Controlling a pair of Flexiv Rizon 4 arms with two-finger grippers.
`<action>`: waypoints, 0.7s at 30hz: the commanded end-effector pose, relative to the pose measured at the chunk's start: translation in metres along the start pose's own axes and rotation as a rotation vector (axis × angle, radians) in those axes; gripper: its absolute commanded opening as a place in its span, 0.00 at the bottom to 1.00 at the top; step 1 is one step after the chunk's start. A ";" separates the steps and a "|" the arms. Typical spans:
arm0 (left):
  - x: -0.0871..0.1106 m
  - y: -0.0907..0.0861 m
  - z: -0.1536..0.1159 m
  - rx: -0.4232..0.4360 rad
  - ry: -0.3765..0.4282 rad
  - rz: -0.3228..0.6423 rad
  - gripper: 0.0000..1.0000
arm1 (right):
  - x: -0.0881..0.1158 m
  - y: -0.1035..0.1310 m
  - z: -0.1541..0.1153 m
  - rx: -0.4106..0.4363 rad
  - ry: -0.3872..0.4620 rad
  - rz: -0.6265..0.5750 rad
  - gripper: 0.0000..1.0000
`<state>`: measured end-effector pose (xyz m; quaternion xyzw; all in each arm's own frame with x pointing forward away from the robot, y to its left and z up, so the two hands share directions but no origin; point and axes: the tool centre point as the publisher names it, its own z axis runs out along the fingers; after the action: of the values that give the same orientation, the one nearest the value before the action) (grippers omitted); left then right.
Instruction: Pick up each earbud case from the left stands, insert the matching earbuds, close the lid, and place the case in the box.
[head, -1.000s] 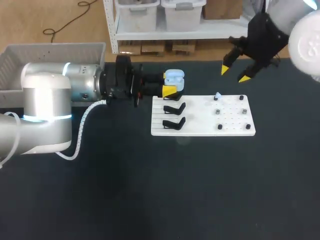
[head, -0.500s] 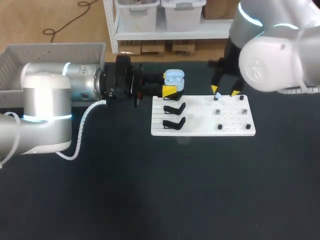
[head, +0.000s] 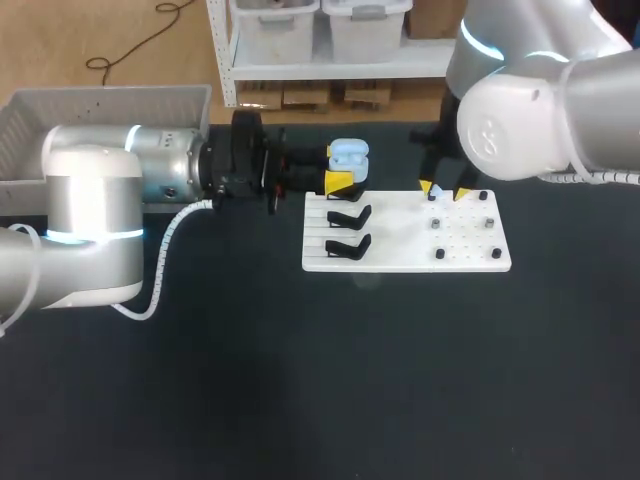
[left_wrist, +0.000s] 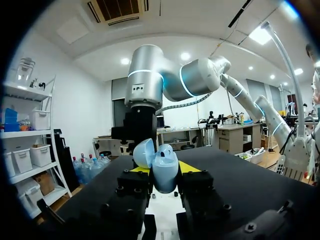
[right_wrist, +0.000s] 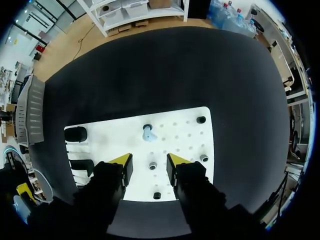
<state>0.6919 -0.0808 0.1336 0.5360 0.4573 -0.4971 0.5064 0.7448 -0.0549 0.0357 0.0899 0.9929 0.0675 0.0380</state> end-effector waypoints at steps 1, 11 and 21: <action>0.000 0.000 0.000 -0.001 0.001 0.000 0.00 | -0.006 0.000 0.006 -0.009 0.011 0.001 0.42; 0.000 0.000 0.000 -0.001 0.001 0.000 0.00 | -0.011 -0.003 0.012 -0.040 0.014 0.000 0.35; 0.000 0.000 0.000 -0.001 0.001 0.000 0.00 | -0.015 -0.003 0.016 -0.050 0.007 0.001 0.30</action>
<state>0.6919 -0.0808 0.1337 0.5360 0.4573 -0.4971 0.5064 0.7599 -0.0587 0.0224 0.0893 0.9911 0.0923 0.0356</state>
